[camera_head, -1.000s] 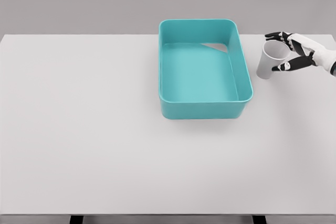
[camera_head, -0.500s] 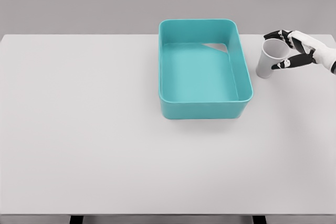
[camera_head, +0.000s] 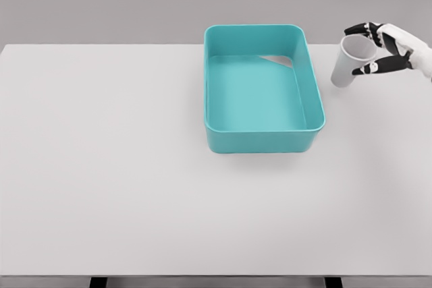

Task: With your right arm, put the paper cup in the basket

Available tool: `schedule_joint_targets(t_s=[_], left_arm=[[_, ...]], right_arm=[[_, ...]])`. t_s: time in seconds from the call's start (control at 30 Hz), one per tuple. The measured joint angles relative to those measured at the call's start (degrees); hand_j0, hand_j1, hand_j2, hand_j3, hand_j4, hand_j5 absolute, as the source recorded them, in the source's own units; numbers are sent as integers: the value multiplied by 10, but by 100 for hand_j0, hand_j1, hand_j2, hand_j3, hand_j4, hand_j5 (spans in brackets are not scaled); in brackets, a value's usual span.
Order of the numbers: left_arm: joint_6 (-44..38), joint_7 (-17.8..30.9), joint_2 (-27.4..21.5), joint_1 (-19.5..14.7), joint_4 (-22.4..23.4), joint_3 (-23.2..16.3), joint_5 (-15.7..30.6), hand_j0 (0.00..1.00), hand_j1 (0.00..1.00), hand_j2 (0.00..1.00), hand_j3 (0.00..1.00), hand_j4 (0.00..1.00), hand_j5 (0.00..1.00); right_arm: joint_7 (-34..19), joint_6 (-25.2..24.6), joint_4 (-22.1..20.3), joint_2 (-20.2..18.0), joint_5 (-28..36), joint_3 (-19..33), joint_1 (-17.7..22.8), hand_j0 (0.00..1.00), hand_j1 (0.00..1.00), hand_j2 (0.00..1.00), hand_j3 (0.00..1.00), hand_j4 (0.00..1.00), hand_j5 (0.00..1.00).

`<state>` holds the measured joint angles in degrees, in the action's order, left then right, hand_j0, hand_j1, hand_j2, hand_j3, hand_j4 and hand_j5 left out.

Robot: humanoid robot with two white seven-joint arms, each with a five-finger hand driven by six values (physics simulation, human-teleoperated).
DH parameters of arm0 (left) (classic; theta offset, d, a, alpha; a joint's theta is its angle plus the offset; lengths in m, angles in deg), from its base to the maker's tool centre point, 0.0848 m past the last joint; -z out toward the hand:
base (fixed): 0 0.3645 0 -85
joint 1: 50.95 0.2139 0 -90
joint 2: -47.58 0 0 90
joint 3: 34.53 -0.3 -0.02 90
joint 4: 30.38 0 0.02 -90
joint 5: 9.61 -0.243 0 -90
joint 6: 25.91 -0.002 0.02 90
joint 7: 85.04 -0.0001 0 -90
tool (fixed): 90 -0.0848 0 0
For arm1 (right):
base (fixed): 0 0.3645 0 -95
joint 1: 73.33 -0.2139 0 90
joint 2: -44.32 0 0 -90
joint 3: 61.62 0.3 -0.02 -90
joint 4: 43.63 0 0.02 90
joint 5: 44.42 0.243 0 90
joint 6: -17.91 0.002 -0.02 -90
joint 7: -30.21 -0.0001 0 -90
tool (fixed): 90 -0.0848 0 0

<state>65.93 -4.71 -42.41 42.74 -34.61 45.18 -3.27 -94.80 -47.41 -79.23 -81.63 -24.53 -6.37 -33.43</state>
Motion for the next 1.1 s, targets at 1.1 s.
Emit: schedule_joint_targets(t_s=[1.1], left_arm=[[0,0,0,0,0,0,0,100,100,100,100,100,100]], right_arm=[[0,-4,-223,21,-3,-3,-9,77,77,77,77,77,77]])
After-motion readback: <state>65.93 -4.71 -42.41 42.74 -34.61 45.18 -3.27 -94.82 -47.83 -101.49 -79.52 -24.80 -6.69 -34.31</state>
